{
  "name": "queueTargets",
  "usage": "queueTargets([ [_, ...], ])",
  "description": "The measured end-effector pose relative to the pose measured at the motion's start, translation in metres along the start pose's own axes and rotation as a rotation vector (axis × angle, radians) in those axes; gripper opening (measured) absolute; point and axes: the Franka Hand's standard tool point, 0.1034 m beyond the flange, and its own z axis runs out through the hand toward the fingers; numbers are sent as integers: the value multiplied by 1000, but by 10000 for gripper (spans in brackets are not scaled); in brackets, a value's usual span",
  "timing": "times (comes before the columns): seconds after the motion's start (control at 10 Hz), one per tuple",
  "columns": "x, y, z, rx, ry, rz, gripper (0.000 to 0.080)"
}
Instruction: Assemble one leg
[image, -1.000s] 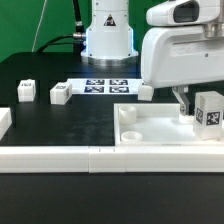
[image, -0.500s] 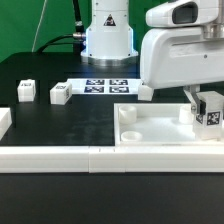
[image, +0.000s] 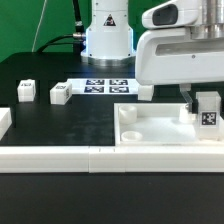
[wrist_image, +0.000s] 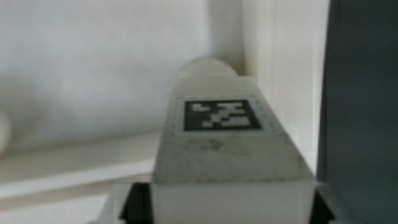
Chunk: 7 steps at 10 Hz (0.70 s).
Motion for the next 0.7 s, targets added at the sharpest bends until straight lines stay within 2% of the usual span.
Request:
queueTargets([
  [0.2, 0, 3, 1, 6, 21, 204, 291],
  [0.3, 1, 4, 1, 22, 34, 300, 291],
  [0.7, -1, 10, 1, 14, 43, 915, 291],
])
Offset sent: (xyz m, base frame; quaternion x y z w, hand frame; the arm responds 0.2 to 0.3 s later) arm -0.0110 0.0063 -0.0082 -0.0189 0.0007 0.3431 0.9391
